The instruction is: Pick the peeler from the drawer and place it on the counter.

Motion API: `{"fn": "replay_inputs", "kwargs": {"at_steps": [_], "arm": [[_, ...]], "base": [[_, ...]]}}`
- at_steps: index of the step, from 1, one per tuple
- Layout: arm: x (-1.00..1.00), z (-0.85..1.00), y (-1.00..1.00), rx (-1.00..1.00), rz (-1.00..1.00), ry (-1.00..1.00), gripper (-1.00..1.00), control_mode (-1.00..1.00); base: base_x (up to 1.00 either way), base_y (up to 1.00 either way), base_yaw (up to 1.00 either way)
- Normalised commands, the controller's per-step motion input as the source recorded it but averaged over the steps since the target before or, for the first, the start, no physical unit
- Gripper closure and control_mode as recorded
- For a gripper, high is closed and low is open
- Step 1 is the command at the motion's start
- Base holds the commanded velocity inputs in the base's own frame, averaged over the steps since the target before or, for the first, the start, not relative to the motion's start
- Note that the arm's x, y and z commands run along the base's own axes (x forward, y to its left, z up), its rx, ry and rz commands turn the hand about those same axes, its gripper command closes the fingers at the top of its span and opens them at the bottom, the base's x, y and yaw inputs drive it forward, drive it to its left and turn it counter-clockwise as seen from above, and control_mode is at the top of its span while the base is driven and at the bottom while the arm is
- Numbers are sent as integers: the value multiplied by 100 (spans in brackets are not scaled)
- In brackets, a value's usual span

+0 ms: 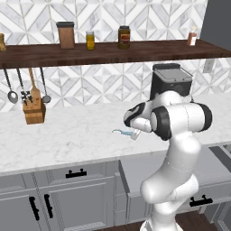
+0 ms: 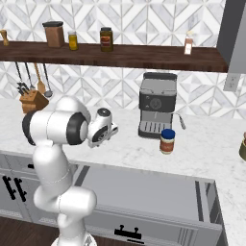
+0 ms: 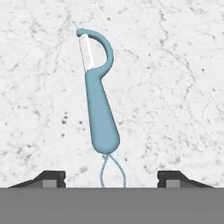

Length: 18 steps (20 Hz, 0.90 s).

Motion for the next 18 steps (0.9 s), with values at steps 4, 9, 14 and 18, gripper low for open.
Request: {"fn": "replay_inputs", "kwargs": {"at_steps": [4, 9, 14, 18], "arm": [[-35, 45, 0, 0, -1, -1, -100, -100], [-73, 96, -10, -4, 0, -3, -100, -100], [-72, 100, -36, -4, -6, 3, -100, -100], [-79, 100, -22, 0, -11, 6, -100, -100]], "base": [[0, 0, 0], [0, 0, 0], [0, 0, 0], [0, 0, 0]]}}
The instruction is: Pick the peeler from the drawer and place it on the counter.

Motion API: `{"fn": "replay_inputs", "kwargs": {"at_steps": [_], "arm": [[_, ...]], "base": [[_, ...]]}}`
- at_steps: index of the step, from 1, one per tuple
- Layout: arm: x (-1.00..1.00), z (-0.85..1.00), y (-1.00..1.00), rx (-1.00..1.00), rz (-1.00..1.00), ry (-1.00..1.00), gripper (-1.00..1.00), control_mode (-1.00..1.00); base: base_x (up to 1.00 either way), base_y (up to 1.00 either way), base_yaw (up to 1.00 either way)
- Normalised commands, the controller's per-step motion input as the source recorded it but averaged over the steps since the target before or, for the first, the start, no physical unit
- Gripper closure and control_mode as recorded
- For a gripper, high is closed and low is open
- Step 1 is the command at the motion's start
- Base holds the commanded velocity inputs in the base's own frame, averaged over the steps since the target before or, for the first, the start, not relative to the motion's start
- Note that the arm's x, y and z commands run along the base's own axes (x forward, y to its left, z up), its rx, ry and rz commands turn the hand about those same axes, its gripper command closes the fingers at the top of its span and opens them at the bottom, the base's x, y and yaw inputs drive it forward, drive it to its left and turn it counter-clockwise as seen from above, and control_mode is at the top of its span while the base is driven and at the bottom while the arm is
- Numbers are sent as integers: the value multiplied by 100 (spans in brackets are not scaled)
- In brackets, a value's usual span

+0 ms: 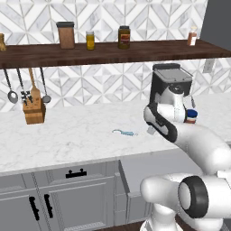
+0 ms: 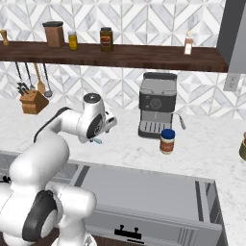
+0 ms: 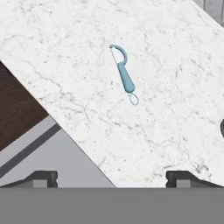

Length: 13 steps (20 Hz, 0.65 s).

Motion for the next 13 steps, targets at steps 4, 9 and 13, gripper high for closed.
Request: {"fn": "replay_inputs", "kwargs": {"at_steps": [4, 9, 13], "arm": [[-65, 100, -5, 5, -3, 12, -100, -100], [-69, 100, 0, 1, -6, 1, -100, -100], [-69, 98, 21, 11, -2, -11, -100, -100]], "base": [[0, 0, 0], [0, 0, 0], [0, 0, 0]]}}
